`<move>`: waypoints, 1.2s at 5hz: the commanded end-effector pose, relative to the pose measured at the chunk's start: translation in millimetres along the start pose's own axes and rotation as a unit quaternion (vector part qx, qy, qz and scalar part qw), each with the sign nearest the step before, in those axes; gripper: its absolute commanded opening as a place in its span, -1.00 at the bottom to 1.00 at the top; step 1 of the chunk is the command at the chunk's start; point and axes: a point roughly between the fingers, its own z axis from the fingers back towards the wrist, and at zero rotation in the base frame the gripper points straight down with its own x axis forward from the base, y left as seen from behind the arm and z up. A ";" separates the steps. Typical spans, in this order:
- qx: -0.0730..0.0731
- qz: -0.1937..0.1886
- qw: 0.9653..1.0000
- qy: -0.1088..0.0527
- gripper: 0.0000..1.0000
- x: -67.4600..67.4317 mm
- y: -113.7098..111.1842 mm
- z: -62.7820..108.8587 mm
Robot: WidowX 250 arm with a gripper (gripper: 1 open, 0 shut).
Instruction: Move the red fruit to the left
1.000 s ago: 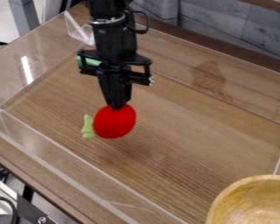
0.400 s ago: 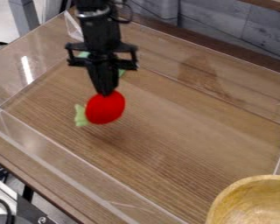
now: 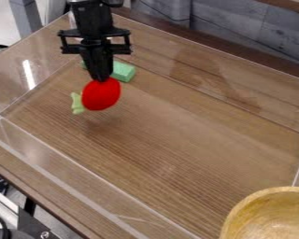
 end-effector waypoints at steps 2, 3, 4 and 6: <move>0.006 -0.013 1.000 -0.015 -1.00 7.8 4.8 -1.5; 0.004 -0.011 1.000 -0.010 -1.00 5.4 4.3 -12.8; 0.002 -0.023 1.000 -0.009 -1.00 19.7 4.0 -14.6; -0.004 -0.022 1.000 -0.001 -1.00 24.6 6.8 -15.0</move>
